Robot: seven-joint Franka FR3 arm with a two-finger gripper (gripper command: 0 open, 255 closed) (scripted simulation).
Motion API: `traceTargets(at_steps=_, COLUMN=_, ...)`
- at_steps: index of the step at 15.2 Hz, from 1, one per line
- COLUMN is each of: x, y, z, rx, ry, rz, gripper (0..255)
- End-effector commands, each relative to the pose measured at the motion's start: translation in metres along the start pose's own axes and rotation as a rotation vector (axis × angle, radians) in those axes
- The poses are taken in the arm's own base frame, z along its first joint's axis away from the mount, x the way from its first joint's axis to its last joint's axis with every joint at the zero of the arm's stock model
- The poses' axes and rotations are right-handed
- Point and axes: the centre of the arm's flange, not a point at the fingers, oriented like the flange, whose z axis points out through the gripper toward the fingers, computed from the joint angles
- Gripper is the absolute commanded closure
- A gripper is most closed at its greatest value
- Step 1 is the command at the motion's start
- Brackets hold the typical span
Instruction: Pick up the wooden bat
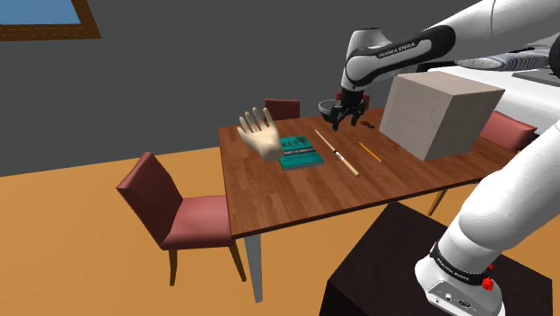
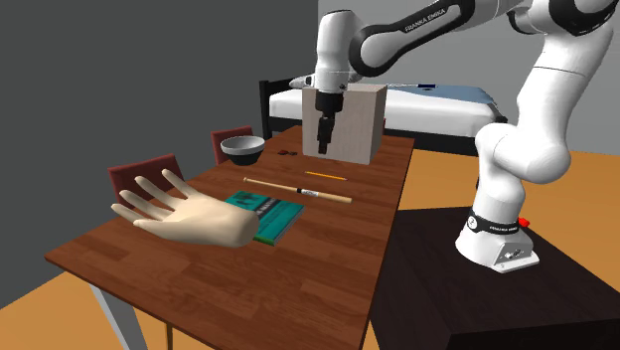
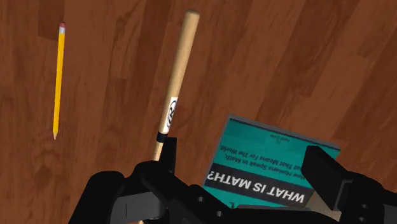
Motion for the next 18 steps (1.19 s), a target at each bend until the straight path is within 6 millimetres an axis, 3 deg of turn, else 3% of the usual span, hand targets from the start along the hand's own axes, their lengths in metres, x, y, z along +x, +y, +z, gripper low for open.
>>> traceTargets(at_steps=1, x=0.017, y=0.008, z=0.020, rx=0.003, ry=-0.011, rz=0.025, gripper=0)
traceTargets(at_steps=15, x=0.118, y=0.084, z=0.165, rx=0.023, ry=-0.093, rz=0.194, gripper=0)
traceTargets(at_steps=18, x=0.118, y=0.085, z=0.177, rx=0.023, ry=-0.094, rz=0.195, gripper=0)
